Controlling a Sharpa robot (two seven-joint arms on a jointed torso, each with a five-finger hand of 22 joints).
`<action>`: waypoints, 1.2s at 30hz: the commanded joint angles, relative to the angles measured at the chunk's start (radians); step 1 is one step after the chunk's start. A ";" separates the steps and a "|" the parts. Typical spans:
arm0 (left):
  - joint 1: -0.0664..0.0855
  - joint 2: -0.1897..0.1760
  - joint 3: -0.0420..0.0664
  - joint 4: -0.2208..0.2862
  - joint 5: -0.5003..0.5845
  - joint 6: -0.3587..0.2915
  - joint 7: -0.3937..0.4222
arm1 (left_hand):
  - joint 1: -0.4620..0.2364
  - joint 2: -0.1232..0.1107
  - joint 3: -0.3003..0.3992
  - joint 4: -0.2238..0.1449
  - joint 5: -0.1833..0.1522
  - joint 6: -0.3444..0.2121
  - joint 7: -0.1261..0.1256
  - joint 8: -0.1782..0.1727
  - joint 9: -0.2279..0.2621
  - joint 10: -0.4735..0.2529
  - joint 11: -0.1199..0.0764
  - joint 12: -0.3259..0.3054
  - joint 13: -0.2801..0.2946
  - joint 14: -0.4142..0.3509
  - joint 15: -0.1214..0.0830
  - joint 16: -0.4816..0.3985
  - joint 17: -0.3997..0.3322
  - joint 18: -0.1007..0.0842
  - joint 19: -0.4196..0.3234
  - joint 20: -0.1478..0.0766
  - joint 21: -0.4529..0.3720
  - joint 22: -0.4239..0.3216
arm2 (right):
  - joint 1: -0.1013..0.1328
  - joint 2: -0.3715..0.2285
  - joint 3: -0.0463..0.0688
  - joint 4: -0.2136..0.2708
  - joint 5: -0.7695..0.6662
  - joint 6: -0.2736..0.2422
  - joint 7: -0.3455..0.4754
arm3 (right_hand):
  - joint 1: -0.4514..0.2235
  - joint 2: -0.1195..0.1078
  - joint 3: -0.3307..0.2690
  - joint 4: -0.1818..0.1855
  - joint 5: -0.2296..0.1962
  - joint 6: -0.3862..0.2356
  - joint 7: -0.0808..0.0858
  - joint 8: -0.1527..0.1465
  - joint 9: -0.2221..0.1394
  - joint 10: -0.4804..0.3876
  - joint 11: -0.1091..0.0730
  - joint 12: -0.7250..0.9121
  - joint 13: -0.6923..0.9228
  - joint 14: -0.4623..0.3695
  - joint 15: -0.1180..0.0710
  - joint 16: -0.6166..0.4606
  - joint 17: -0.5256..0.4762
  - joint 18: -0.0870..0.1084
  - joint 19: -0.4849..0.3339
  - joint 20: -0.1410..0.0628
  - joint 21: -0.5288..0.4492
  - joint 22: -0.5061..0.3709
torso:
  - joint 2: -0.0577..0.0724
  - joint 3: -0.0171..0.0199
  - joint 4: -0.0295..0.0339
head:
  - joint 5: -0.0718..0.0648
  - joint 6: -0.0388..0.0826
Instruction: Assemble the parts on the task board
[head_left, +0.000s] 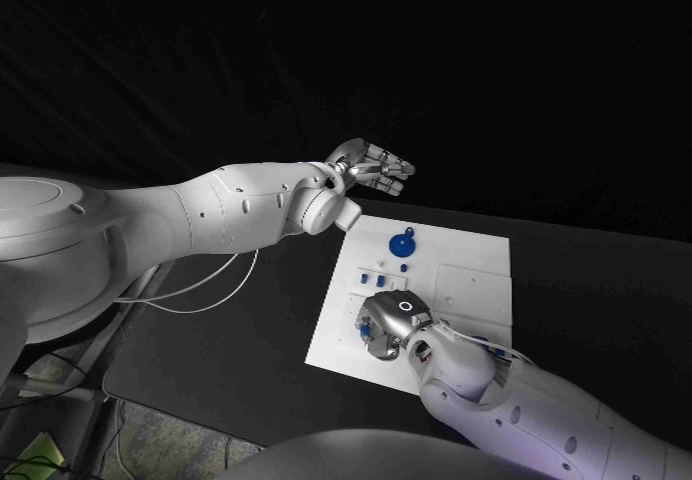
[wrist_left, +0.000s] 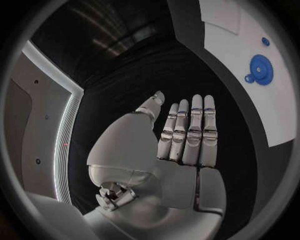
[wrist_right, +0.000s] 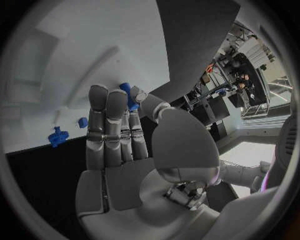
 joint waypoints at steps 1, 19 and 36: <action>0.001 0.002 0.001 0.001 0.003 0.014 0.005 | 0.000 0.006 -0.005 -0.001 -0.005 -0.002 0.002 -0.002 -0.001 0.003 0.004 -0.003 -0.001 0.001 0.002 -0.002 0.001 0.003 0.001 0.001 0.007 -0.001 | -0.007 0.002 -0.007 -0.007 0.007 0.029 -0.005 | -0.005 0.010 -0.004 0.003 0.003 0.000 0.003 0.003 0.007 0.001 -0.003 0.004 0.001 -0.003 -0.003 -0.005 -0.002 0.010 0.010 -0.004 -0.008 0.000 | 0.000 0.0003 -0.0008 | 0.000 0.000; 0.001 0.000 0.001 -0.001 0.000 0.023 -0.006 | 0.004 0.006 -0.005 -0.001 -0.004 -0.003 0.002 -0.002 -0.001 0.001 0.004 -0.003 -0.001 0.001 0.002 -0.002 0.001 0.003 0.001 0.001 0.008 -0.004 | -0.007 -0.004 -0.007 -0.001 0.094 -0.070 0.024 | 0.088 -0.100 -0.393 0.119 0.110 -0.271 0.028 0.002 -0.005 -0.359 0.091 0.009 -0.001 -0.041 0.062 -0.048 -0.108 0.060 0.001 0.064 -0.119 -0.115 | 0.000 0.0023 -0.0007 | 0.000 0.000; 0.000 -0.009 0.001 -0.003 -0.002 0.027 -0.009 | 0.004 0.006 -0.005 -0.001 -0.004 -0.005 0.003 -0.002 -0.001 -0.002 0.005 -0.003 -0.001 0.002 0.002 -0.002 0.002 0.004 0.003 0.000 0.010 -0.004 | -0.009 -0.073 0.024 0.084 0.209 -0.199 0.038 | 0.128 -0.120 -0.417 0.203 0.116 -0.268 0.030 0.002 -0.005 -0.351 0.092 0.014 -0.002 -0.047 0.064 -0.019 -0.160 0.069 0.018 0.068 -0.133 -0.154 | -0.002 0.0026 -0.0020 | -0.025 0.022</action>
